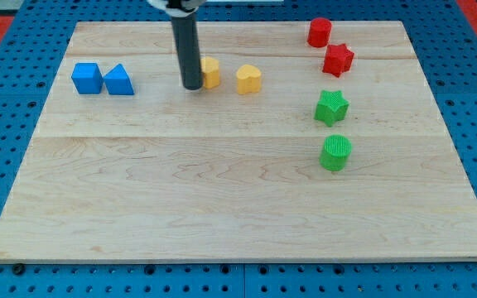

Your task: Move the yellow hexagon towards the red circle

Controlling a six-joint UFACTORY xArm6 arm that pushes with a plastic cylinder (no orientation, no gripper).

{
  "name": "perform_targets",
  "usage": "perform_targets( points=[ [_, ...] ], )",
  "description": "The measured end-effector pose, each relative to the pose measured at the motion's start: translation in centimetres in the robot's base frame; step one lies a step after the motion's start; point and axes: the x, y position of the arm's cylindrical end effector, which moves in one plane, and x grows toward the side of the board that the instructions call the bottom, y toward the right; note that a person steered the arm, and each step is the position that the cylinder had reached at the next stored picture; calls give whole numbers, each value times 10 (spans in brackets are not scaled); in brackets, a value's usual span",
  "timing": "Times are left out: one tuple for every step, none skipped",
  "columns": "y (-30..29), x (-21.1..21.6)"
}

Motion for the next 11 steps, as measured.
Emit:
perform_targets(
  points=[
    [11, -26],
    [44, -49],
    [87, -63],
    [72, -62],
    [17, -43],
    [9, 13],
    [31, 46],
    [60, 25],
    [74, -13],
    [94, -50],
    [121, -71]
  ],
)
